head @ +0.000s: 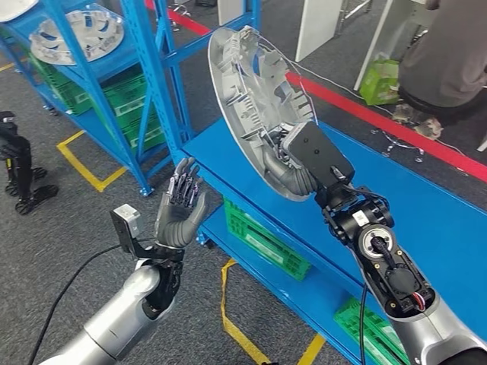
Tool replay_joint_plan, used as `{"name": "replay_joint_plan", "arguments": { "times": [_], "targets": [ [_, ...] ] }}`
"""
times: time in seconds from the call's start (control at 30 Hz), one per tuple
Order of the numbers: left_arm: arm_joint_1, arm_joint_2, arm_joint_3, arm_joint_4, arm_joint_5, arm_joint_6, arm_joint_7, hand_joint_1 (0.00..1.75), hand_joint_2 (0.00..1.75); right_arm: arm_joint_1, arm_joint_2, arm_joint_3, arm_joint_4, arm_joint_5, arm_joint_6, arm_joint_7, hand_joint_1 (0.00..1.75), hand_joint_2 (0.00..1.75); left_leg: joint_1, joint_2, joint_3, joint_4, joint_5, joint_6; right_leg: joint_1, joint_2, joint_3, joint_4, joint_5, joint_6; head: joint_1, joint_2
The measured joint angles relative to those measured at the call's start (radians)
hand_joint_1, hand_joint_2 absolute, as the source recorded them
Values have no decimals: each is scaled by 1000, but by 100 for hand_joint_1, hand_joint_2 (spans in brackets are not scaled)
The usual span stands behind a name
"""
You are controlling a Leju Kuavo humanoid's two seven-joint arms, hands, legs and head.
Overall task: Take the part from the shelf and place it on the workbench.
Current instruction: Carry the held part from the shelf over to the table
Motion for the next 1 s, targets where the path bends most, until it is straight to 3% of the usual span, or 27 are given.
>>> {"name": "replay_joint_plan", "arguments": {
  "times": [0.07,0.13,0.2,0.23,0.27,0.33,0.4,0.43,0.47,0.5,0.57,0.63,0.7,0.73,0.8,0.83,0.9,0.93,0.97,1.0],
  "targets": [
    [0,0,0,0,0,6,0,0,175,-1,2,10,-5,-9,5,-4,175,175,2,-28,2,-2,0,-3,0,47,59,-137,65,-12,3,0],
    [3,1,0,0,1,11,-1,0,175,-3,7,21,-10,-16,13,-10,175,175,10,-53,-4,-6,4,-11,1,75,91,-198,81,-20,7,0],
    [9,5,0,0,2,14,-2,0,175,-5,16,31,-15,-18,19,-12,175,175,13,-74,-7,-11,8,-21,2,50,105,-218,81,-24,17,0],
    [12,8,0,0,3,15,-3,0,175,-4,21,36,-17,-19,21,-13,175,175,9,-56,-11,-4,2,-25,-2,34,115,-232,82,-28,17,0],
    [12,12,1,-1,3,17,-3,0,175,-3,25,39,-20,-19,23,-13,175,175,5,-23,-24,20,-14,-31,-5,18,125,-245,83,-32,12,0],
    [12,15,1,-1,3,19,-4,0,175,-1,31,46,-23,-23,27,-14,175,175,5,62,-86,134,-67,-44,-8,-14,136,-258,83,-38,-1,0],
    [17,15,1,-1,3,19,-4,0,175,-1,34,53,-25,-28,31,-16,175,175,18,93,-168,273,-112,-59,-9,-45,137,-257,79,-38,-7,0],
    [19,16,1,-1,3,19,-3,0,175,0,36,57,-25,-30,32,-16,175,175,25,98,-192,305,-113,-66,-10,-61,137,-256,76,-36,-10,0],
    [20,17,1,-1,3,19,-3,0,175,0,37,60,-26,-31,32,-15,175,175,31,101,-189,291,-94,-72,-13,-76,139,-254,73,-32,-14,0],
    [21,18,1,-1,3,19,-3,0,175,0,39,63,-26,-32,32,-14,175,175,36,109,-162,235,-60,-77,-16,-90,141,-251,68,-27,-17,0],
    [19,20,1,-1,3,19,-3,0,175,1,40,70,-30,-34,33,-12,175,175,38,149,-80,81,4,-85,-18,-112,142,-237,53,-12,-27,0],
    [19,20,1,-1,2,19,-3,0,175,5,42,77,-37,-35,33,-10,175,175,33,168,-38,5,22,-75,-15,-128,144,-226,39,4,-31,0],
    [22,21,1,-1,2,19,-2,0,175,12,42,84,-43,-37,32,-7,175,175,29,145,-40,7,15,-54,-14,-142,151,-227,33,15,-27,0],
    [24,22,1,-1,1,19,-2,0,175,15,42,87,-45,-38,32,-6,175,175,29,134,-39,8,13,-46,-17,-135,154,-225,26,20,-21,0],
    [24,24,1,-1,1,20,-2,0,175,18,42,90,-47,-38,30,-5,175,175,31,113,-35,8,12,-30,-23,-87,136,-171,-16,24,-11,0],
    [25,23,1,-2,1,20,-2,0,175,19,42,90,-48,-37,29,-5,175,175,30,103,-33,7,12,-24,-23,-53,108,-106,-53,23,-2,0],
    [26,20,1,-2,0,20,-2,0,175,22,42,91,-49,-37,28,-6,175,175,23,78,-33,7,12,-16,-15,-18,31,51,-119,15,11,0],
    [28,19,1,-2,0,20,-1,0,175,25,42,93,-49,-38,29,-6,175,175,20,62,-33,7,12,-14,-11,-15,5,99,-128,10,15,0],
    [29,19,1,-2,0,20,-1,0,175,28,42,95,-49,-38,29,-5,175,175,17,44,-32,7,13,-13,-7,-13,-3,108,-118,5,17,0],
    [29,19,1,-2,0,21,0,0,175,30,42,95,-49,-39,29,-4,175,175,15,25,-30,8,13,-12,-4,-8,10,71,-86,-3,20,0]
  ]
}}
